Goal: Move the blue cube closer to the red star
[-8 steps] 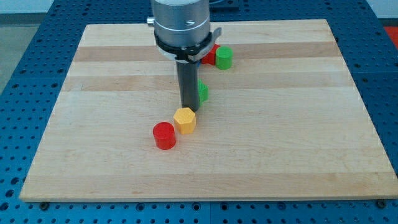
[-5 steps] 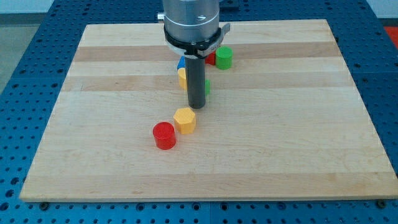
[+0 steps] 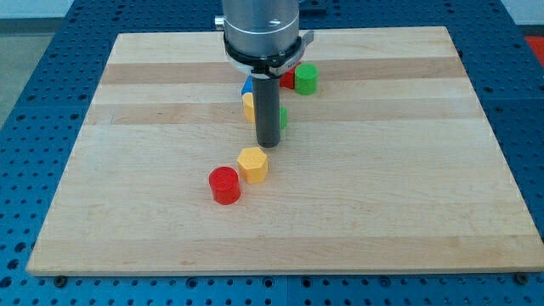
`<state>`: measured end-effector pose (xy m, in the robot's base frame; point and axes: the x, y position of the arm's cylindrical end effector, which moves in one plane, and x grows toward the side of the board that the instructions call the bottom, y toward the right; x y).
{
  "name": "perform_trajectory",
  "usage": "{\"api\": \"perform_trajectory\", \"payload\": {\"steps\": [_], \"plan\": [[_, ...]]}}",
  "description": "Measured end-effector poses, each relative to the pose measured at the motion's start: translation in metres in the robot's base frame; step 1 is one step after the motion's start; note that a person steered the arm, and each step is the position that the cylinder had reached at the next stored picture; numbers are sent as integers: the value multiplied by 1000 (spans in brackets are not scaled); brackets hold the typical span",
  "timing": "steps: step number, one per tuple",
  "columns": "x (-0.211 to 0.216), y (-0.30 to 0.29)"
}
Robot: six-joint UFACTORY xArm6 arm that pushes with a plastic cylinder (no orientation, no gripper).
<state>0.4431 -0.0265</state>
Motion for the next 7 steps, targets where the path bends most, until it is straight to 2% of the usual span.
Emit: {"api": "perform_trajectory", "payload": {"steps": [3, 4, 7], "plan": [[25, -65], [40, -67], [54, -5]]}}
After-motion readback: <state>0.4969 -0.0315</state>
